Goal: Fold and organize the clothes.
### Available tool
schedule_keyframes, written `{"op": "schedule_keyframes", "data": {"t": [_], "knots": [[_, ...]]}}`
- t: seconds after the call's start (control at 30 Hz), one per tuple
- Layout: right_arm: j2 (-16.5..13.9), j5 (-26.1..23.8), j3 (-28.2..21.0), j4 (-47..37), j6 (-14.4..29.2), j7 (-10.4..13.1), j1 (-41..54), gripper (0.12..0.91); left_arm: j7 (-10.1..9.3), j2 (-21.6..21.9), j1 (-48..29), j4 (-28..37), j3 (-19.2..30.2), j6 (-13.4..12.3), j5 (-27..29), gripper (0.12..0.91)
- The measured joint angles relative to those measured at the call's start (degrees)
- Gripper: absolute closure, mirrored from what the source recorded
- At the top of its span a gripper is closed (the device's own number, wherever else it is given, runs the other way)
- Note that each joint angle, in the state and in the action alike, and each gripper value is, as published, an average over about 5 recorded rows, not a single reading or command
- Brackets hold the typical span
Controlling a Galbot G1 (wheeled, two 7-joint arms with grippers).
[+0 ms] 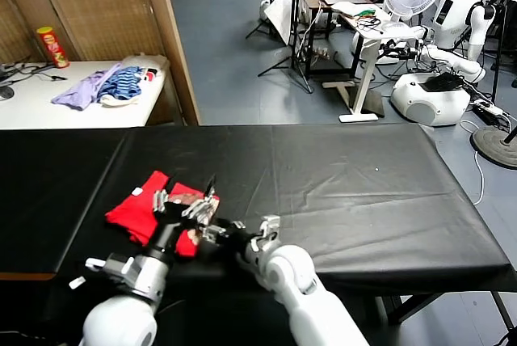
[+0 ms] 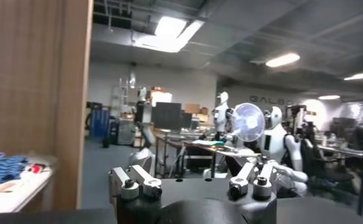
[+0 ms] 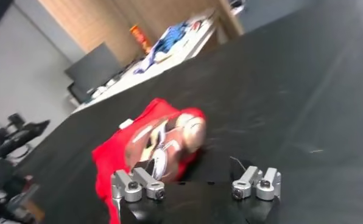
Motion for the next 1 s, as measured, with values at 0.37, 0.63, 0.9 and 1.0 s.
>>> {"op": "schedule_keyframes", "data": {"t": [0.37, 0.63, 0.9, 1.0], "knots": [[-3.1, -8.7, 0.2, -3.6, 1.9, -2.1, 5.2, 0.882, -0.19, -0.4, 1.4, 1.1, -2.1, -0.9, 0.8, 0.232], [-11.3, -22.4, -0.1, -5.1, 8.3, -10.5, 9.4, 0.762, -0.87, -1.4, 2.1, 2.8, -2.1, -1.7, 2.3, 0.232], [-20.6, -29.4, 4.2, 4.3, 15.9, -12.6, 2.3, 0.357, -1.93, -0.9, 2.2, 5.5, -1.7, -2.8, 4.3, 0.232], [-22.9, -30.8, 7.3, 9.7, 18.5, -10.5, -3.7, 0.254, -2.06, -0.5, 2.6, 6.7, -1.4, -3.9, 4.0, 0.232]]}}
